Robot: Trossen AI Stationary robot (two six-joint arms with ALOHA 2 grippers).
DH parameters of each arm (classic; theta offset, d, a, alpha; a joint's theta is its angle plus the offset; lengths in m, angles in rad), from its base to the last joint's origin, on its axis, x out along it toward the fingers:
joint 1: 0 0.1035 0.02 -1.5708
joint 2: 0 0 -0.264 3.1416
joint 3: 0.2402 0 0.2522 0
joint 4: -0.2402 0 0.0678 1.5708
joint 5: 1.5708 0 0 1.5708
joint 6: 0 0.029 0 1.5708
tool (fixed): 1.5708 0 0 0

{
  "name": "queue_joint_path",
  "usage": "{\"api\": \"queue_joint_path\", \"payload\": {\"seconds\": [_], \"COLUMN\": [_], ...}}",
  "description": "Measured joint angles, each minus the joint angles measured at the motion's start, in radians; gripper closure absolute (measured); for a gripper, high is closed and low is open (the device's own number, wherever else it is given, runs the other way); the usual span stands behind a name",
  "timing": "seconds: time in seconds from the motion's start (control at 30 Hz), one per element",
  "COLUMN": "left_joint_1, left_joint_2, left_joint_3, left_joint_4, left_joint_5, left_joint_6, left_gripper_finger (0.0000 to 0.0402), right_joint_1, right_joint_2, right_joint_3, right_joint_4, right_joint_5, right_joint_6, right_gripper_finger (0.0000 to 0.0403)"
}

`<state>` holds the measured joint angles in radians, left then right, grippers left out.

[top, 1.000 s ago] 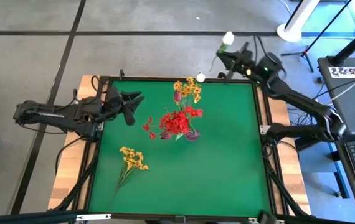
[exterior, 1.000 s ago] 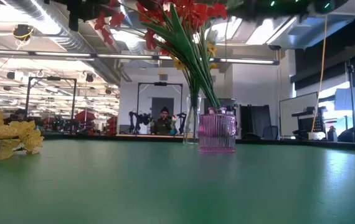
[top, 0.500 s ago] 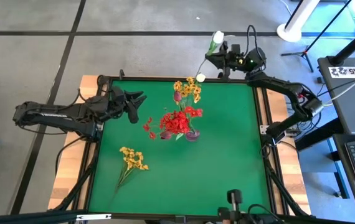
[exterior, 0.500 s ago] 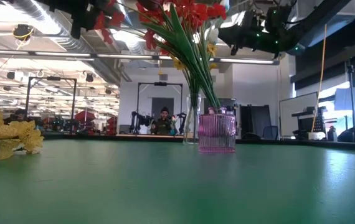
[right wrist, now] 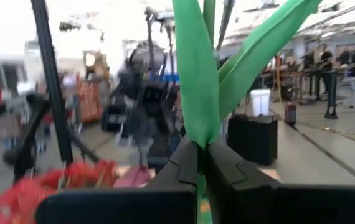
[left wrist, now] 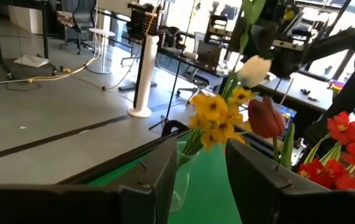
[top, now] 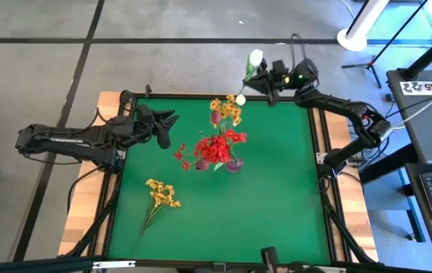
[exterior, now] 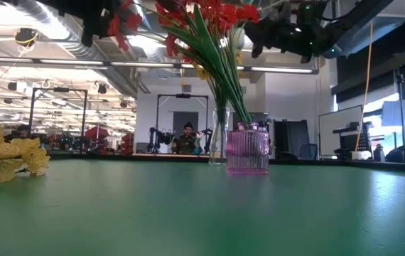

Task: Sort flowers into vase by color
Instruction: Put the white flower into the transparent vase

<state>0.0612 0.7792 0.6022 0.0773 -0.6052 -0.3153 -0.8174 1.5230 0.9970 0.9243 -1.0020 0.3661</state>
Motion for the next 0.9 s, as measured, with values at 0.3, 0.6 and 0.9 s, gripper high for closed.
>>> {"api": "queue_joint_path", "payload": {"seconds": [0.3,0.6,0.9], "left_joint_1": [0.000,-0.001,-0.001], "left_joint_2": [0.006,0.006,0.006], "left_joint_3": [-0.001,-0.001,-0.001], "left_joint_4": [-0.024,-0.026,-0.029], "left_joint_5": [0.001,0.000,0.001], "left_joint_6": [-0.023,-0.023,-0.023], "left_gripper_finger": [0.0269,0.0269,0.0269], "right_joint_1": [0.058,0.050,0.028], "right_joint_2": [0.005,0.002,-0.028], "right_joint_3": [-0.002,0.000,0.025], "right_joint_4": [-0.228,-0.328,-0.295], "right_joint_5": [0.068,0.112,0.089], "right_joint_6": [-0.244,-0.330,-0.288], "right_gripper_finger": [0.0398,0.0396,0.0394]}}
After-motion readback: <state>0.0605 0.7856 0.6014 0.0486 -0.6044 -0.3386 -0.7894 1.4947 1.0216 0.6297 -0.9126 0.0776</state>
